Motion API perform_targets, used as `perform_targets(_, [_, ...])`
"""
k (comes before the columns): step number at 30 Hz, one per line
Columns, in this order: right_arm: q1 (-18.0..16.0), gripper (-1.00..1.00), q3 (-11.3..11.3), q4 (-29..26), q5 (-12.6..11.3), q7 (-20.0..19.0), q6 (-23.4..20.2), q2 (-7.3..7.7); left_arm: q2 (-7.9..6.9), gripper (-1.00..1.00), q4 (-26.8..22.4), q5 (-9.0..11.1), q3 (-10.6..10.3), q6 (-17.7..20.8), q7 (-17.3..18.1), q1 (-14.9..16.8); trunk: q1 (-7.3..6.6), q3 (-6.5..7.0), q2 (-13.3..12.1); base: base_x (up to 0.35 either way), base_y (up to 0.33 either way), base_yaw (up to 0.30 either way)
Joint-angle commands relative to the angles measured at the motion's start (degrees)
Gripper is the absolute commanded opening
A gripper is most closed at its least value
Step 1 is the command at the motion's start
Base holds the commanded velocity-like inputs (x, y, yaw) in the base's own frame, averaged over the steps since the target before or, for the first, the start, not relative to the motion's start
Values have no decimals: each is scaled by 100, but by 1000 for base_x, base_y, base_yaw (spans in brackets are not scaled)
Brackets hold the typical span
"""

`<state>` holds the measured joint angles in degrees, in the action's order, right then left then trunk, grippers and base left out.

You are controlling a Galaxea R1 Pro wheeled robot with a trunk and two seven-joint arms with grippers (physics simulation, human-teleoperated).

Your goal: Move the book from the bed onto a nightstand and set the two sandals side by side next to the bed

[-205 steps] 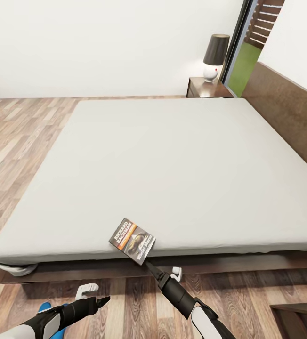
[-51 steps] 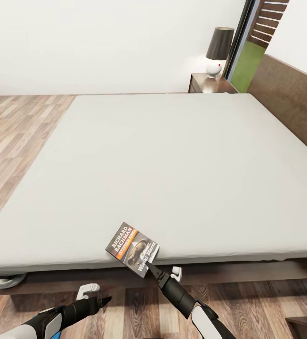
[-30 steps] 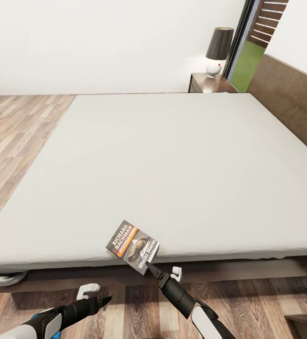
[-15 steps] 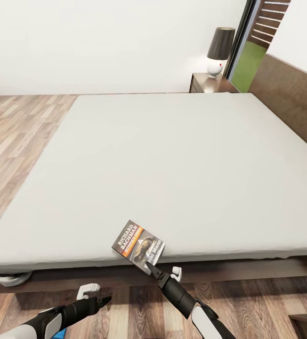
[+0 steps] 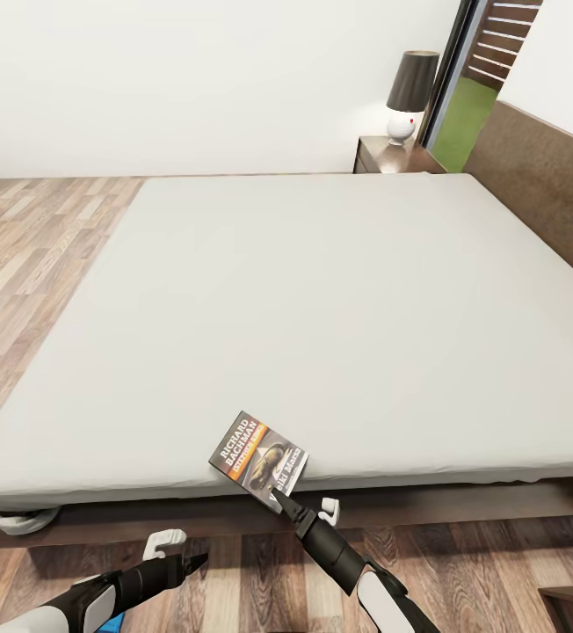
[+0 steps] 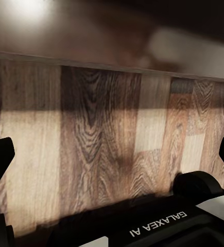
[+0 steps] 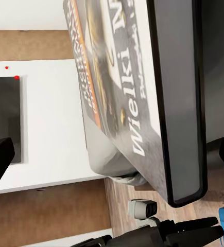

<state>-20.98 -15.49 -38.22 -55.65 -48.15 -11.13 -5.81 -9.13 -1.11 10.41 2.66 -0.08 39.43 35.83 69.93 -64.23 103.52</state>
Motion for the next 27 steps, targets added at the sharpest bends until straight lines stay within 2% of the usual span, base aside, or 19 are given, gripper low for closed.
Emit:
perform_targets(1, [-3, 100, -7, 3, -60, -10, -54, 1, -1, 100, 5, -1, 24, -1, 20, 3, -1, -3, 1, 0, 0, 0])
perform_targets(18, [-3, 100, -7, -1, -60, -18, -56, 1, -1, 100, 5, -1, 24, -1, 12, 3, -1, -3, 1, 0, 0, 0])
perform_targets(19, [-3, -100, -7, -1, -60, -18, -56, 1, -1, 100, 5, -3, 24, -1, 12, 3, -1, -3, 1, 0, 0, 0])
perform_targets(27, [-3, -100, -7, -1, -60, -19, -56, 1, -1, 100, 5, -4, 24, -1, 15, 3, -1, -3, 1, 0, 0, 0])
